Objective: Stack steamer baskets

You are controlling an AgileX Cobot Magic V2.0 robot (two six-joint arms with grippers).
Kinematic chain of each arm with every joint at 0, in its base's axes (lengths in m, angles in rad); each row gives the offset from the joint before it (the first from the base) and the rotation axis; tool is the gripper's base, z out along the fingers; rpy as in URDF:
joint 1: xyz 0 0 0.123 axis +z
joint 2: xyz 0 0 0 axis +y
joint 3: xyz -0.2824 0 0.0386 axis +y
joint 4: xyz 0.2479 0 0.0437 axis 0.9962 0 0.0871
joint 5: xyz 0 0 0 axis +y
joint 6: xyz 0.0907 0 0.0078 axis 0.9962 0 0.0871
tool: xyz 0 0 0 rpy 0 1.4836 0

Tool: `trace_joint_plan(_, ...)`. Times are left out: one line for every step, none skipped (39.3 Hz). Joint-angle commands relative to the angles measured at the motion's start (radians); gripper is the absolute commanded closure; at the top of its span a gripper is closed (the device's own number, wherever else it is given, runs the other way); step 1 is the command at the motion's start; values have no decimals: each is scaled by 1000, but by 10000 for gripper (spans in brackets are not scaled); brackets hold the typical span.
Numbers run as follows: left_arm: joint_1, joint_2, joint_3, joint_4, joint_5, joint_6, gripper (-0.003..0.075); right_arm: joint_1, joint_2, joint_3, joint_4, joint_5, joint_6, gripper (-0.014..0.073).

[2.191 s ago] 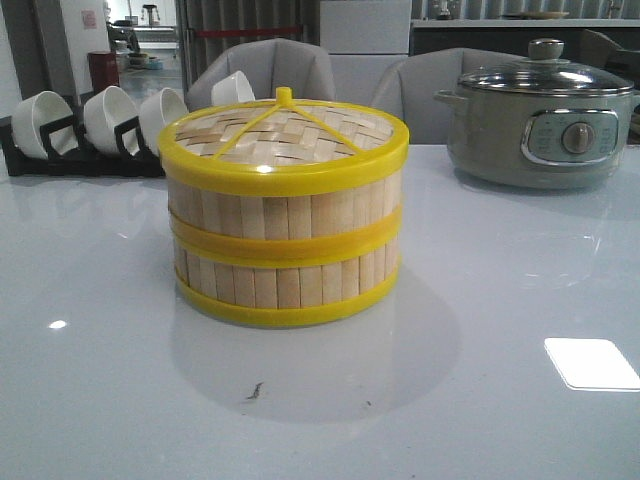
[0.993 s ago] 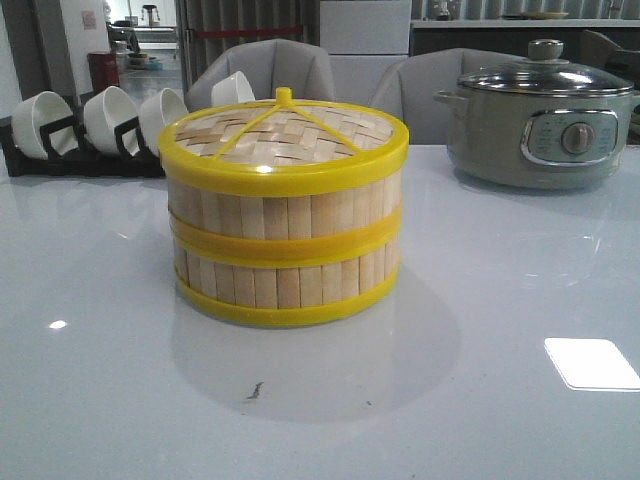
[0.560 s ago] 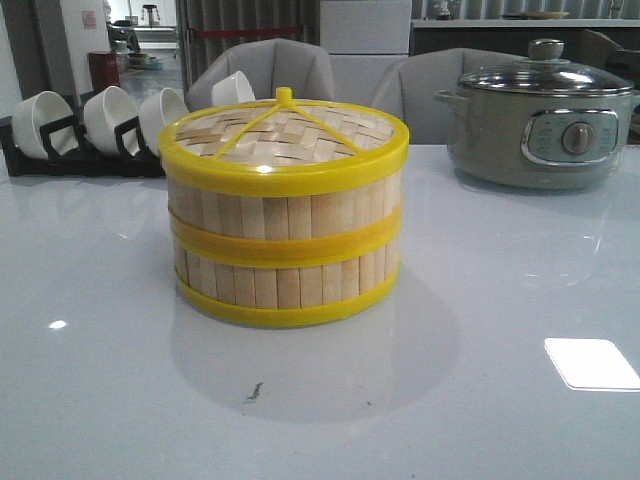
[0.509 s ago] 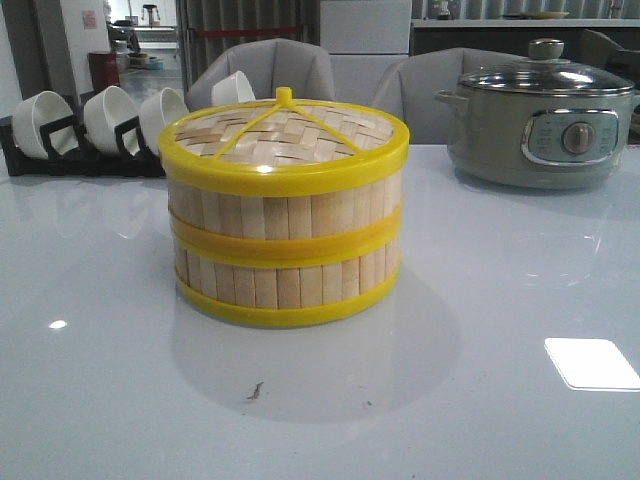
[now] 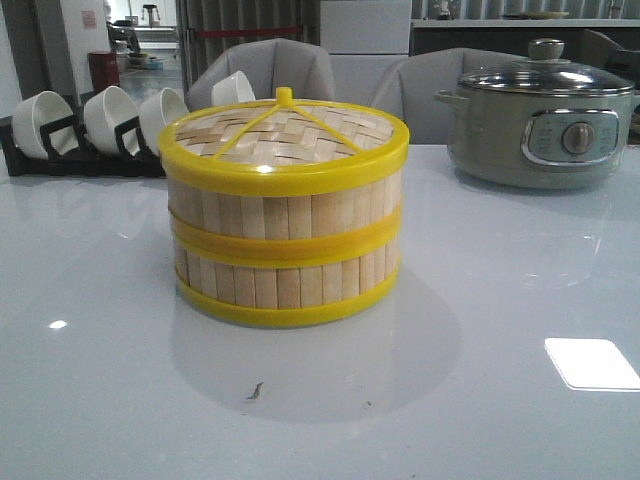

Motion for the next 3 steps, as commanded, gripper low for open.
trace_joint_plan(2, -13, 2, -1, -83, -11, 623, 2, -21, -16, 6, -93, 2, 553)
trace_joint_plan(2, -13, 2, -1, -83, -11, 623, 2, -21, -16, 6, -93, 2, 553)
trace_joint_plan(2, -13, 2, -1, -83, -11, 623, 2, -21, -16, 6, -93, 2, 553)
